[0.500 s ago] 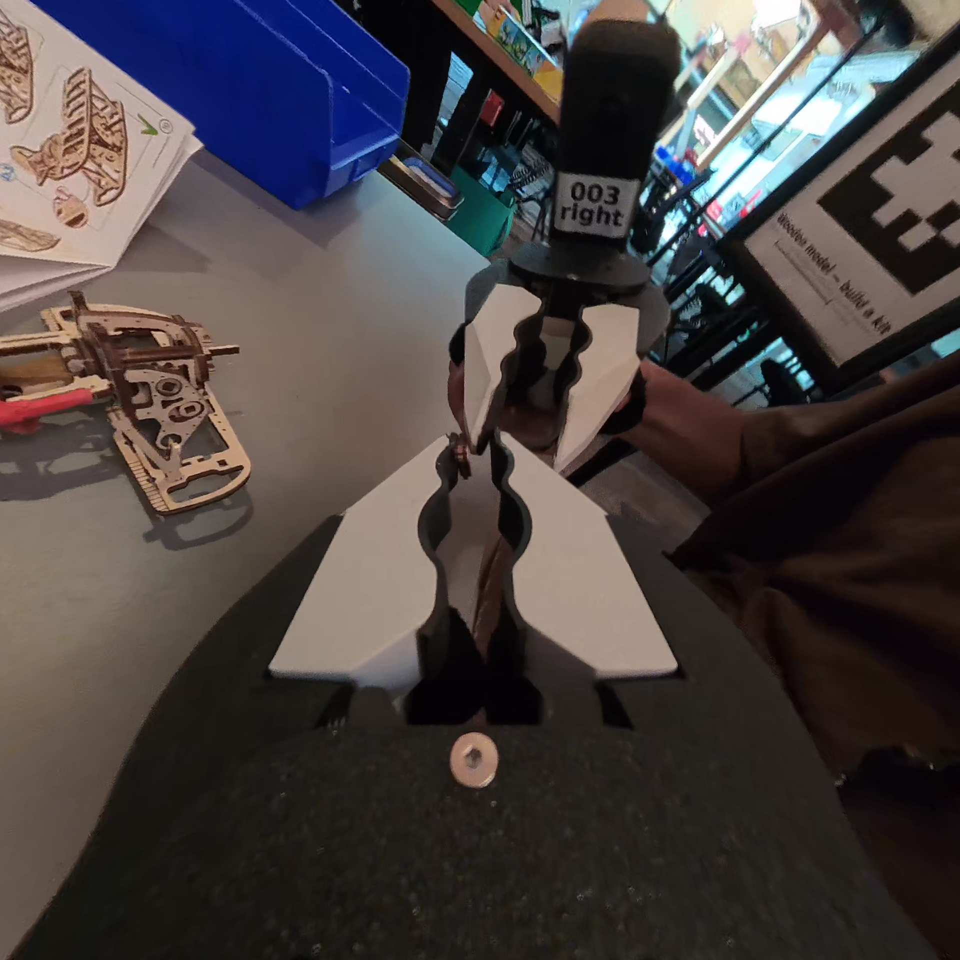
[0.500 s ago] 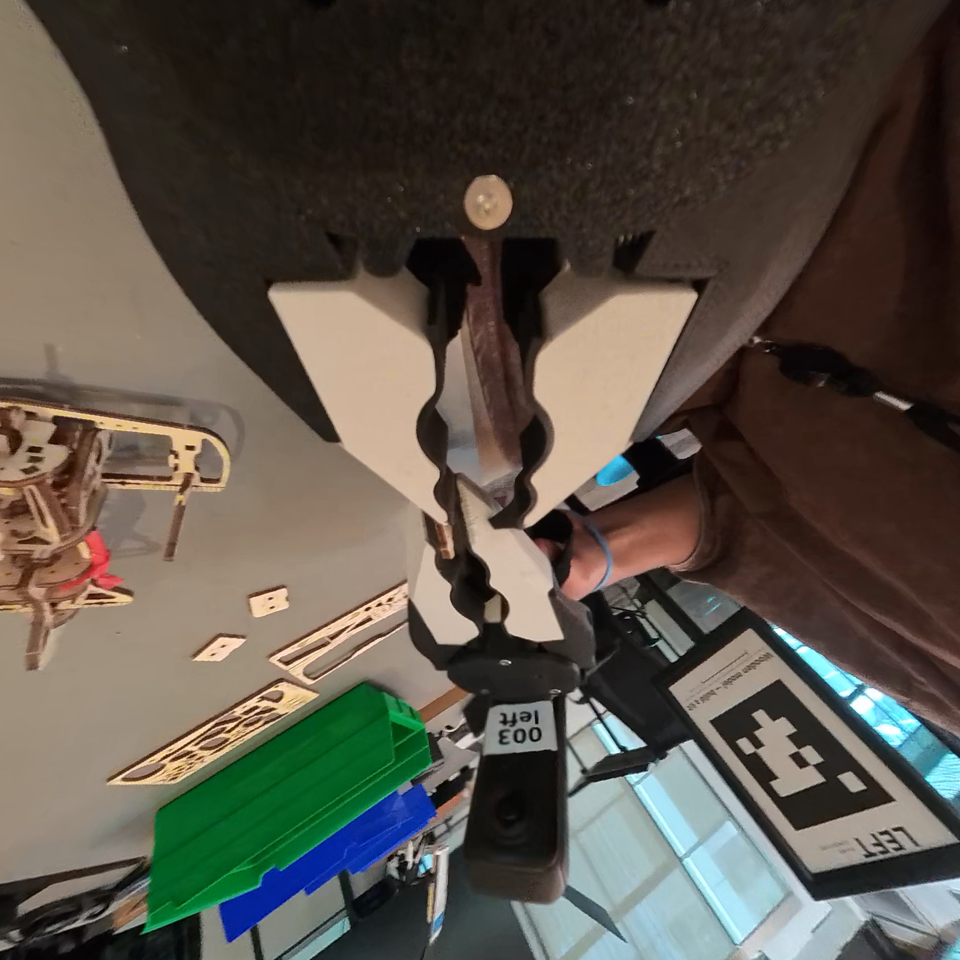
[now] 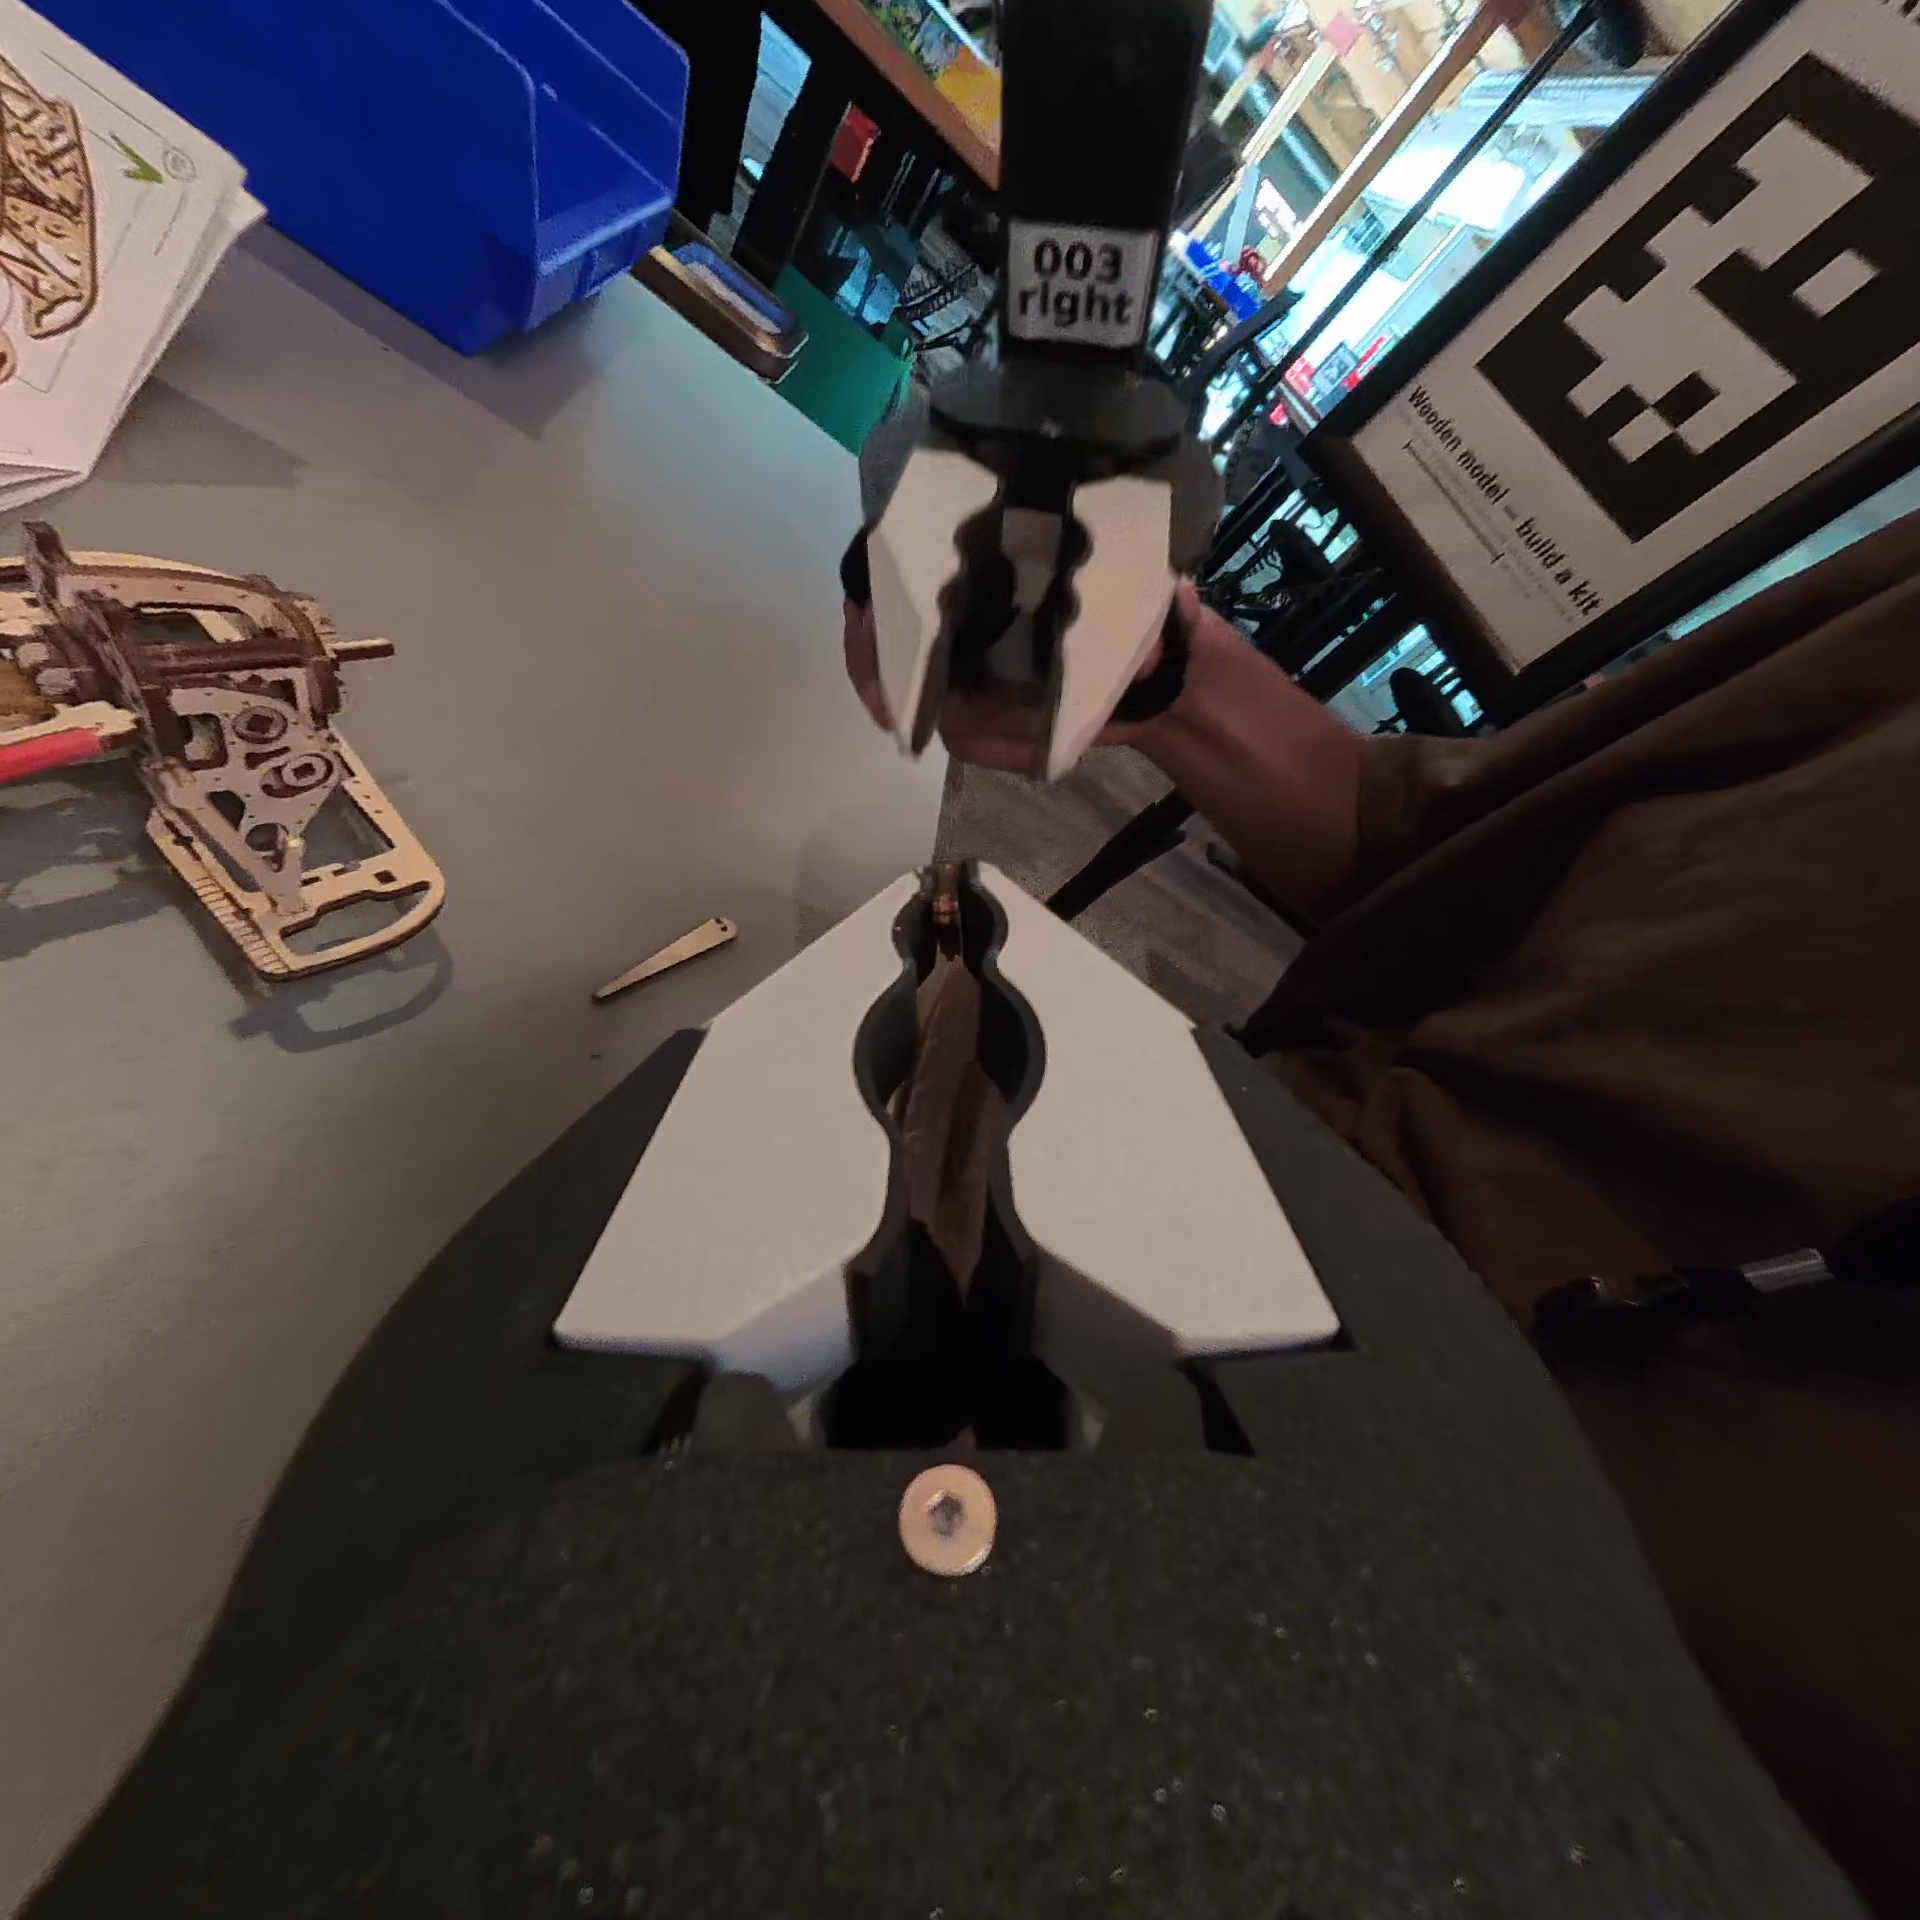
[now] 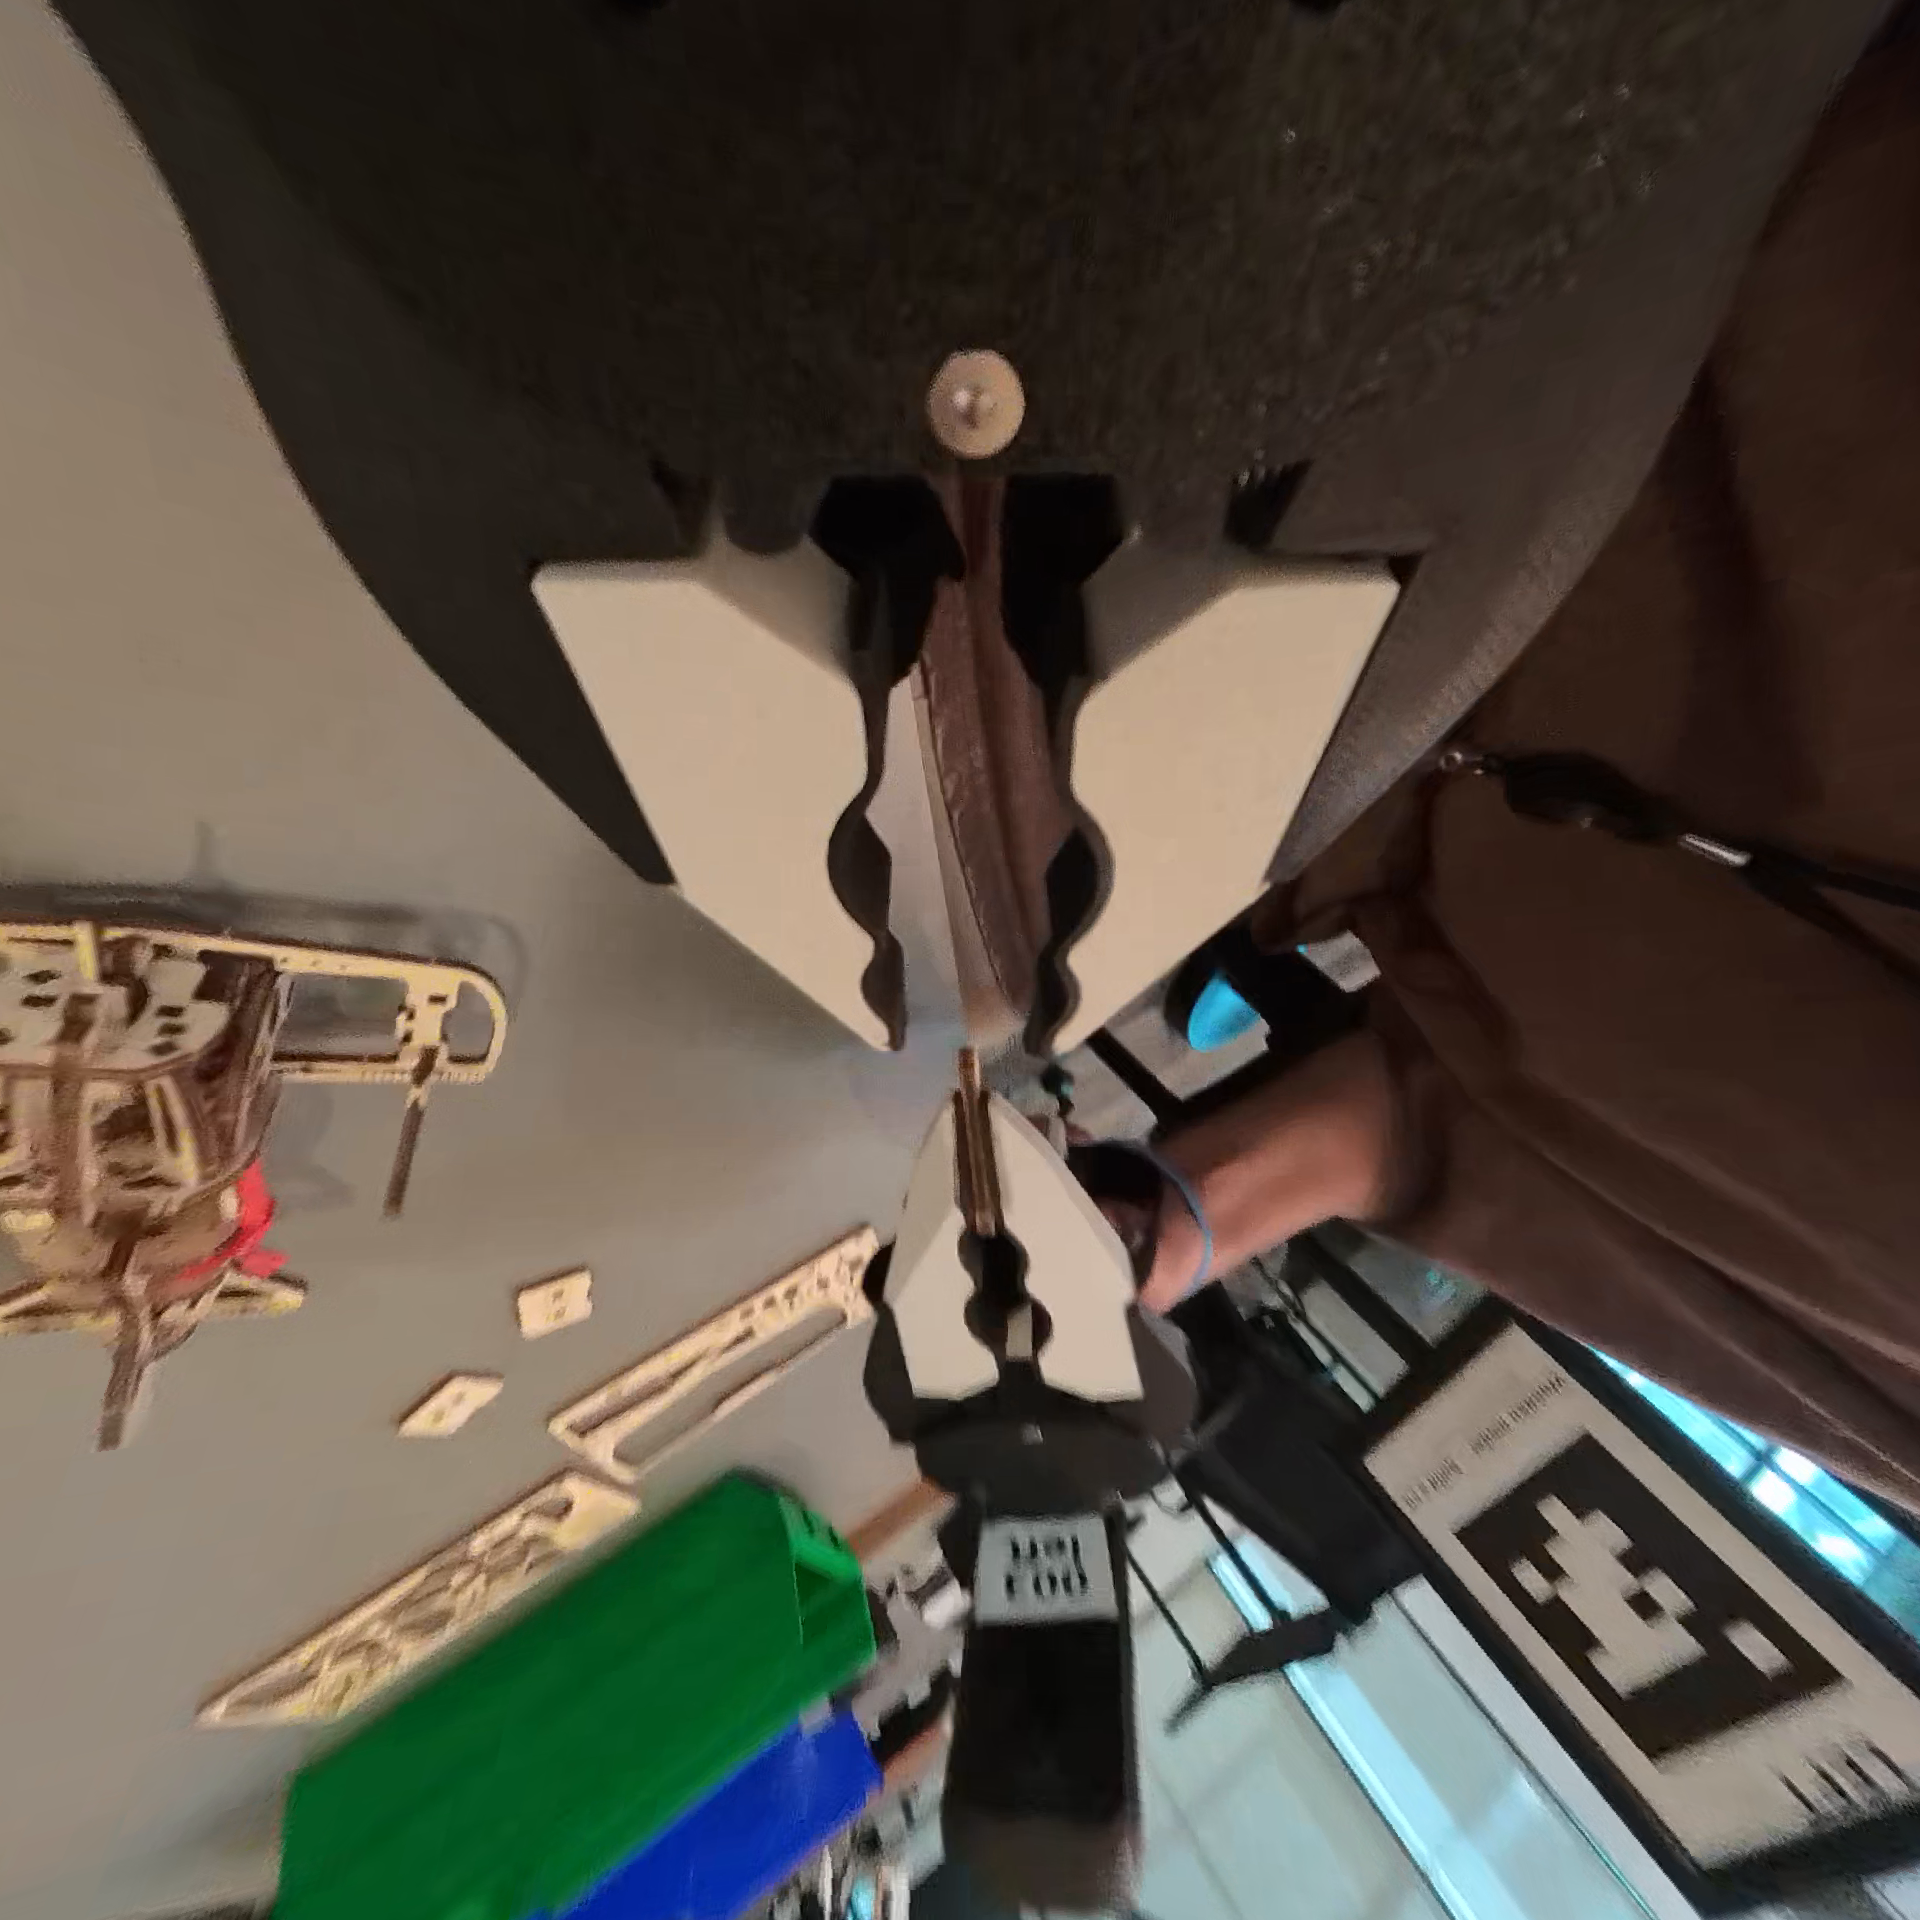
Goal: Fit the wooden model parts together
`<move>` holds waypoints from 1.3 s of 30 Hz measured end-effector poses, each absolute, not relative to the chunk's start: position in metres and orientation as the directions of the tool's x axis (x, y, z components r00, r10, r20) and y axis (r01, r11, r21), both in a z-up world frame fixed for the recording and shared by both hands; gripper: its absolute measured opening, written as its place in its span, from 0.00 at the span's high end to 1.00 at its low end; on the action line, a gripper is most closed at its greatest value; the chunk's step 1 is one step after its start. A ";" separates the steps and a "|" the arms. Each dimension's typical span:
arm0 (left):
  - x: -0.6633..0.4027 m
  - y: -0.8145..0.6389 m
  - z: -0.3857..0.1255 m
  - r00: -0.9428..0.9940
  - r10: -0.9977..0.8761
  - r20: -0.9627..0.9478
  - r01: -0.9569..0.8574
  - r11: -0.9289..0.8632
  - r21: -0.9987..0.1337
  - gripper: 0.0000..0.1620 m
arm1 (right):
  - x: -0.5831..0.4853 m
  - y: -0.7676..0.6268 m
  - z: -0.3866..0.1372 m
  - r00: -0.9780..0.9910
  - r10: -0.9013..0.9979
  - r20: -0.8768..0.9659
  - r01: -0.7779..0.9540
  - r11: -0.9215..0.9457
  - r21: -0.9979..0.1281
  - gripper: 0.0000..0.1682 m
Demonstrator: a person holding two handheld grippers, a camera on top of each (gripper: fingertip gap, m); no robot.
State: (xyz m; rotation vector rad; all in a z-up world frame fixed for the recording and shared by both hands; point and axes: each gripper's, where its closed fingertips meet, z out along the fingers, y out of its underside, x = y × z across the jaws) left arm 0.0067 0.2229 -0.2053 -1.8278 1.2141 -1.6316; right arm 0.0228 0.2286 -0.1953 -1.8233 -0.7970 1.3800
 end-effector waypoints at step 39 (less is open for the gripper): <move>0.001 0.206 -0.245 -0.052 -0.942 0.333 -0.613 -0.233 -0.755 1.00 | -0.007 0.224 -0.226 0.256 0.895 -0.365 0.329 -0.436 -0.838 0.98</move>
